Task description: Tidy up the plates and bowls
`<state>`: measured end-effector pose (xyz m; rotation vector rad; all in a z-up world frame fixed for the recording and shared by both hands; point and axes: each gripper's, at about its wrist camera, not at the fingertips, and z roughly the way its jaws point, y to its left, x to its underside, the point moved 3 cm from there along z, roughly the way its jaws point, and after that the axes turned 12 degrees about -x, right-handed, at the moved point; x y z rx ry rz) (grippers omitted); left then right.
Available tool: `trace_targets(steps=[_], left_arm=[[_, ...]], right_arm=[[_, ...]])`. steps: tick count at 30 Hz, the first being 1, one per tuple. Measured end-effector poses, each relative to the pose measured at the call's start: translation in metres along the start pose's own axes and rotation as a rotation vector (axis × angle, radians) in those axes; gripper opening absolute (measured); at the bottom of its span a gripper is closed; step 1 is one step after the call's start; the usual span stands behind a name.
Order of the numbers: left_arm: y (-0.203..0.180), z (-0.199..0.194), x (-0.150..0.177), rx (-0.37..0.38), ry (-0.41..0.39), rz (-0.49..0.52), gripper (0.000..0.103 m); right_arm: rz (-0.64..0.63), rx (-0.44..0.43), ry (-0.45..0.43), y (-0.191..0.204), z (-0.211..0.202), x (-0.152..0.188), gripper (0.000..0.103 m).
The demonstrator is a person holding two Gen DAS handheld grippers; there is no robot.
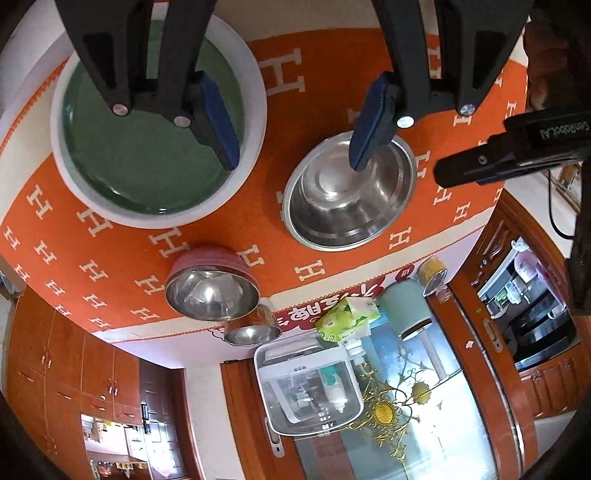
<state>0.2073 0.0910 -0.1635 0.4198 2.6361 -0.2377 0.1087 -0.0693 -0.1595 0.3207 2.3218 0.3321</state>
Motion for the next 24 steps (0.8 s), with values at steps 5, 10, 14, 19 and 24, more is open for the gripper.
trace_targets(steps=[5, 10, 14, 19, 24], left_arm=[[0.003, 0.025, -0.003, 0.050, 0.057, -0.028, 0.088], [0.005, 0.049, -0.005, 0.088, 0.108, -0.065, 0.087], [0.006, 0.063, -0.005, 0.095, 0.141, -0.090, 0.082], [0.007, 0.079, -0.005, 0.095, 0.183, -0.088, 0.071], [0.008, 0.086, -0.005, 0.101, 0.192, -0.087, 0.051]], right_arm=[[0.003, 0.019, 0.019, 0.001, 0.012, 0.002, 0.062], [0.000, 0.029, 0.042, 0.003, 0.023, 0.004, 0.062], [-0.020, 0.026, 0.071, 0.008, 0.035, 0.006, 0.062], [-0.047, 0.025, 0.091, 0.013, 0.047, 0.006, 0.056], [-0.059, 0.049, 0.121, 0.015, 0.059, 0.008, 0.041]])
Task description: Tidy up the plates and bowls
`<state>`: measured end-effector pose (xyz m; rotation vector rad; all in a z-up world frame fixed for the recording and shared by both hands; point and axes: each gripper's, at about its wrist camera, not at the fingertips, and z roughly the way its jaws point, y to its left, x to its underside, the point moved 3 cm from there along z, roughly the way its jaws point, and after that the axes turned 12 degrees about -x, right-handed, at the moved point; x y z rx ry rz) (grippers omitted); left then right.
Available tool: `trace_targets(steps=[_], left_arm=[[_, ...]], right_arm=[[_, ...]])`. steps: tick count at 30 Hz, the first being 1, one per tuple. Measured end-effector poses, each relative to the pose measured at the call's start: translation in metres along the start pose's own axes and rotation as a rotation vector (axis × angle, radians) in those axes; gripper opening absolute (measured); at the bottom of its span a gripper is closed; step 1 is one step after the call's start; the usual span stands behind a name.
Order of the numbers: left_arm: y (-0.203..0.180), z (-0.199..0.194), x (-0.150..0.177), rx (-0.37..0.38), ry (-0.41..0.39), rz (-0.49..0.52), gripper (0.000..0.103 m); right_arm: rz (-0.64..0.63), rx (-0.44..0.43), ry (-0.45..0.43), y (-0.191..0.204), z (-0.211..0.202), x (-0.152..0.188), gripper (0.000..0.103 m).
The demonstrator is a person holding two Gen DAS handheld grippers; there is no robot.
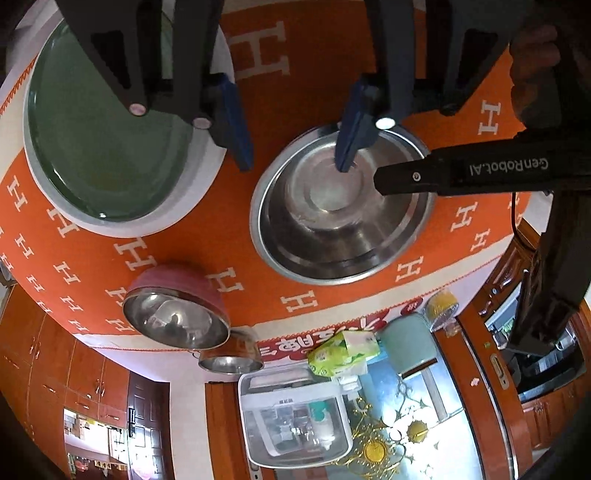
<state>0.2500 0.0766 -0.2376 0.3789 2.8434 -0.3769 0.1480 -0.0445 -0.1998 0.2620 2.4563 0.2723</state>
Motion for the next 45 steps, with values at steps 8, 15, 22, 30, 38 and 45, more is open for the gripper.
trace_targets(steps=[8, 15, 22, 30, 38, 45], left_arm=[[0.006, 0.003, -0.001, -0.026, 0.001, 0.002, 0.022], [0.007, 0.001, 0.002, -0.031, 0.016, 0.039, 0.019], [-0.010, -0.013, 0.006, -0.042, -0.022, 0.137, 0.019], [-0.011, -0.019, 0.013, -0.058, -0.015, 0.131, 0.019], [-0.009, -0.022, 0.019, -0.084, -0.011, 0.148, 0.019], [-0.006, -0.020, 0.022, -0.091, 0.004, 0.158, 0.019]], right_arm=[[-0.018, 0.042, 0.003, 0.002, 0.004, 0.000, 0.031], [-0.025, 0.068, -0.017, 0.001, -0.001, -0.002, 0.015], [-0.164, 0.037, -0.004, 0.029, -0.002, 0.003, 0.001], [-0.126, 0.072, -0.027, 0.020, -0.012, 0.004, 0.001], [-0.044, 0.087, -0.027, 0.003, -0.015, 0.007, 0.039], [0.040, 0.066, 0.017, -0.010, -0.006, 0.014, 0.039]])
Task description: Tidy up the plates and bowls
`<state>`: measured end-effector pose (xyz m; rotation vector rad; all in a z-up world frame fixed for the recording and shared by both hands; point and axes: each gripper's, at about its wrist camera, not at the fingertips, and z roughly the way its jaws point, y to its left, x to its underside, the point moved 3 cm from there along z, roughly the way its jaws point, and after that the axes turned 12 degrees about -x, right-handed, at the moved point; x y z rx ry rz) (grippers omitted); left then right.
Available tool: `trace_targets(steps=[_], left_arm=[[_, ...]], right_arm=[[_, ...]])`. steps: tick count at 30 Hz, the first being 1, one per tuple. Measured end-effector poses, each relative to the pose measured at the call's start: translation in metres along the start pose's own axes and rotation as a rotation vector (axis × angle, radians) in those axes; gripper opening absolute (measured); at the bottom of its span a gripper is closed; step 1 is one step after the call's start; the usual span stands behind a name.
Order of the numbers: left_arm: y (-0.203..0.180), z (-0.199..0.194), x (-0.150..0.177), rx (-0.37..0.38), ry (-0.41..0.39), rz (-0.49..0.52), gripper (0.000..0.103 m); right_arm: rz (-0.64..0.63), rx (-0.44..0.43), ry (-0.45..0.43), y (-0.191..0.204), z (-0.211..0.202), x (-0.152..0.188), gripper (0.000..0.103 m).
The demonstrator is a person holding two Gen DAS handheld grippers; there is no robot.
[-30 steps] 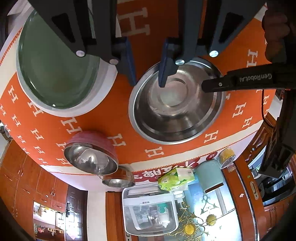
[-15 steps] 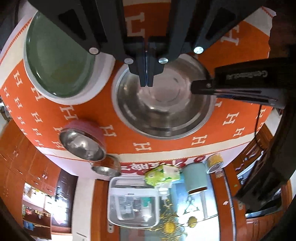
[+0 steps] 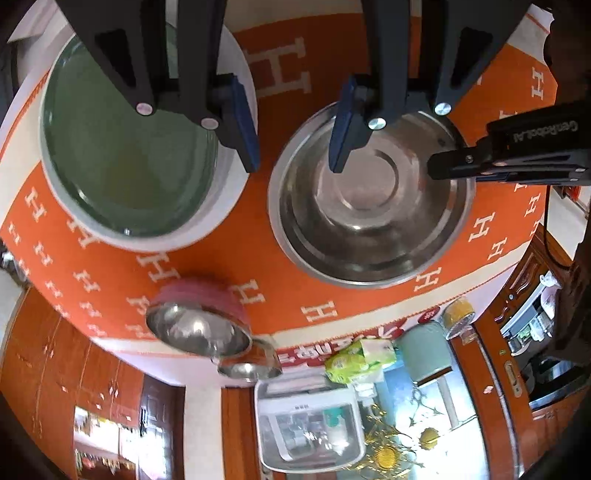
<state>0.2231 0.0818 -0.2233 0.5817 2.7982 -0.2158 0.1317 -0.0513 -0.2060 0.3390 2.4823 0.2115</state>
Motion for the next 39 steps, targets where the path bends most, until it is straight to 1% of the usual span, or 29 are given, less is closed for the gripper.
trace_targets(steps=[2, 4, 6, 8, 10, 15, 20, 28, 32, 39], left_arm=[[0.001, 0.001, 0.001, -0.001, 0.005, 0.004, 0.019], [0.001, 0.002, 0.001, -0.002, 0.008, 0.009, 0.019], [0.001, 0.002, 0.002, -0.004, 0.010, 0.021, 0.019], [-0.001, 0.003, 0.003, -0.008, 0.010, 0.034, 0.019], [-0.001, 0.003, 0.003, -0.013, 0.011, 0.041, 0.020], [-0.001, 0.001, 0.003, -0.010, 0.011, 0.047, 0.020], [-0.005, -0.008, 0.010, -0.020, -0.004, 0.062, 0.020], [-0.009, -0.028, 0.035, -0.025, -0.018, 0.053, 0.022], [-0.014, -0.038, 0.054, -0.018, -0.013, 0.048, 0.024], [-0.020, -0.050, 0.079, -0.022, -0.003, 0.015, 0.025]], right_arm=[[0.029, -0.017, 0.009, -0.004, 0.002, 0.002, 0.039], [0.057, -0.039, 0.013, -0.008, 0.004, 0.003, 0.036], [0.074, -0.071, 0.014, -0.010, 0.006, 0.003, 0.025], [0.077, -0.087, 0.016, -0.009, 0.007, 0.003, 0.020], [0.082, -0.091, 0.014, -0.009, 0.007, 0.002, 0.020], [0.111, -0.132, 0.007, -0.014, 0.005, 0.004, 0.019], [0.103, -0.158, 0.010, -0.015, -0.002, 0.008, 0.019], [0.024, -0.231, 0.010, -0.013, -0.027, 0.019, 0.019], [-0.040, -0.260, 0.030, -0.011, -0.038, 0.024, 0.019], [-0.146, -0.304, 0.082, -0.010, -0.056, 0.033, 0.019]])
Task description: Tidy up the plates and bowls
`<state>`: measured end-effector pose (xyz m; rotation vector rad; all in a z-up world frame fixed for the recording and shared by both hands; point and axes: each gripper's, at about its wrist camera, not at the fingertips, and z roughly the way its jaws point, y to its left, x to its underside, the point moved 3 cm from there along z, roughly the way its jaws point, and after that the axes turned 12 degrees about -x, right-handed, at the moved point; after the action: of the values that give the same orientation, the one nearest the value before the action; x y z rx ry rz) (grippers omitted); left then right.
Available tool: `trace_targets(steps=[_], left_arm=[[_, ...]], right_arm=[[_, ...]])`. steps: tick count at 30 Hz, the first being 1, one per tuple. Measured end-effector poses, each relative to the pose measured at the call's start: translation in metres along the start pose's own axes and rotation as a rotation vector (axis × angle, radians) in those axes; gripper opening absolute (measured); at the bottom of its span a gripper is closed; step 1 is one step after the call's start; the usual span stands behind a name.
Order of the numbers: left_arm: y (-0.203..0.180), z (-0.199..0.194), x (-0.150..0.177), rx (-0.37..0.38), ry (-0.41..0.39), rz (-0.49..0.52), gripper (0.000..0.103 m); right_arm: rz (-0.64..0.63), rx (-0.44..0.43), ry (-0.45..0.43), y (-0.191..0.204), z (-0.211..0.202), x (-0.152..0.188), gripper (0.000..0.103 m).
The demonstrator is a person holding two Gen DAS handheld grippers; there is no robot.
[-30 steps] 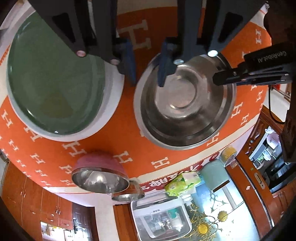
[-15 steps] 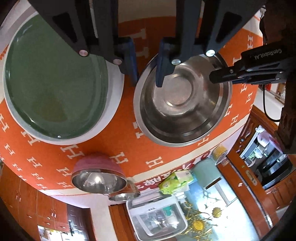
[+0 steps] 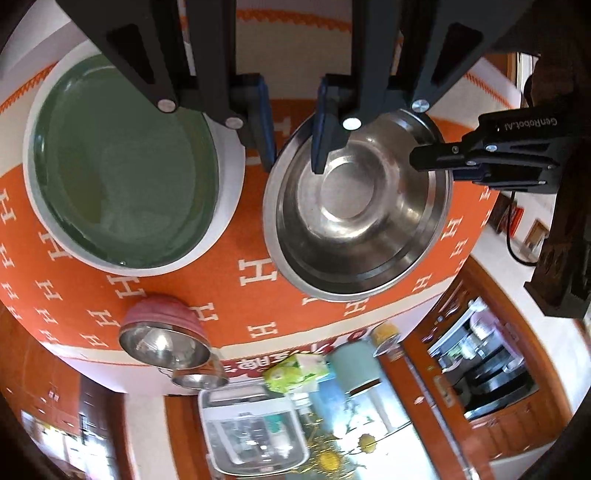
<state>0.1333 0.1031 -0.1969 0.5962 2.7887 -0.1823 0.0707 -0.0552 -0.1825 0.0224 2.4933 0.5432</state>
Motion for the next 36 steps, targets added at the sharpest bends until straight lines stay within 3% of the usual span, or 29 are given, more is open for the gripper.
trace_targets(steps=[21, 24, 27, 29, 36], left_arm=[[-0.015, 0.014, 0.054, -0.046, 0.141, -0.150, 0.025], [-0.013, 0.016, 0.056, -0.063, 0.151, -0.160, 0.030], [-0.010, 0.013, 0.053, -0.073, 0.126, -0.173, 0.038], [-0.006, 0.008, 0.049, -0.079, 0.107, -0.179, 0.051], [0.010, -0.005, 0.031, -0.082, 0.034, -0.189, 0.053]], right_arm=[[-0.219, -0.045, 0.234, 0.013, -0.004, 0.035, 0.029], [-0.242, -0.031, 0.239, 0.016, -0.003, 0.034, 0.030], [-0.266, -0.011, 0.249, 0.019, -0.002, 0.035, 0.031], [-0.275, -0.005, 0.256, 0.020, -0.002, 0.035, 0.031], [-0.276, 0.007, 0.262, 0.020, -0.006, 0.034, 0.040]])
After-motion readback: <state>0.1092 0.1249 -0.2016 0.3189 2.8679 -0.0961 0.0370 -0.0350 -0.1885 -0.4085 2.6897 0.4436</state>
